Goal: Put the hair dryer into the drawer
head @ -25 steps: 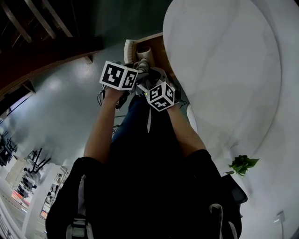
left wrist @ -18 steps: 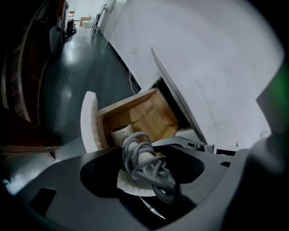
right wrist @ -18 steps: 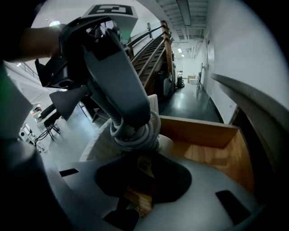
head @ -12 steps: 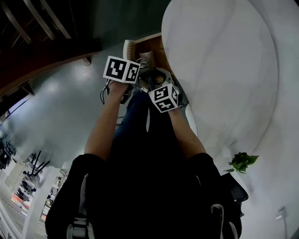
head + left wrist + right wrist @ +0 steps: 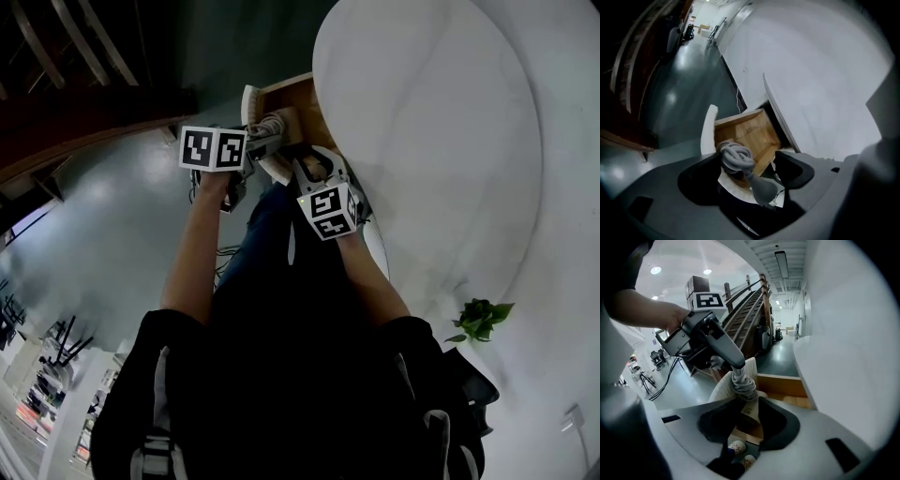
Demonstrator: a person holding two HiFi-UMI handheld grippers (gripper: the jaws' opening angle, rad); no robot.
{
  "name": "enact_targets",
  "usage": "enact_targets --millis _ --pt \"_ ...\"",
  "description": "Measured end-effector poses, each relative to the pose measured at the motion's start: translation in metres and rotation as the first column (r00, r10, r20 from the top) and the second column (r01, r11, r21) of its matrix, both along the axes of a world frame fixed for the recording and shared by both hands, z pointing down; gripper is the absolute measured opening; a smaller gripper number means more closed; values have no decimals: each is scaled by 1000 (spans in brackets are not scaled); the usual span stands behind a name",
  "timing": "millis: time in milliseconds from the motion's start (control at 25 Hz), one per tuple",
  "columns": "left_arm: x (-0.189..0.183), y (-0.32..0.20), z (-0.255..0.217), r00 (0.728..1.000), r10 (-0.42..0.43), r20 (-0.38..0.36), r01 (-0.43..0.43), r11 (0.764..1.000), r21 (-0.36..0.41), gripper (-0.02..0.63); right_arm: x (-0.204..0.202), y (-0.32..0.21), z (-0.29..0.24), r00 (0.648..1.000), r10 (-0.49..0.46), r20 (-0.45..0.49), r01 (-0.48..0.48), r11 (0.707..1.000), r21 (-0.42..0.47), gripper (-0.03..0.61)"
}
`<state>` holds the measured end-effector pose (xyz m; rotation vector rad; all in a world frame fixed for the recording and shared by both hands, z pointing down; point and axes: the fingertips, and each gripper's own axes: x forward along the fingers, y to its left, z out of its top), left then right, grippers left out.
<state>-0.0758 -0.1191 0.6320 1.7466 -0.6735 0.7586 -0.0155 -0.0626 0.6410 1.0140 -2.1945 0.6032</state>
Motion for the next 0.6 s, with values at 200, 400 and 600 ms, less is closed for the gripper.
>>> enact_targets --millis 200,400,600 --pt "-17 3 -22 991 -116 -68 120 991 54 354 1 0 -26 1000 -1 6 1 998 60 133" --pt "-35 2 -61 977 -192 -88 204 965 166 330 -2 -9 -78 996 35 78 -48 985 167 133" --pt "-52 -5 -126 971 -227 -79 238 861 450 53 6 -21 -156 988 89 127 -128 931 343 46"
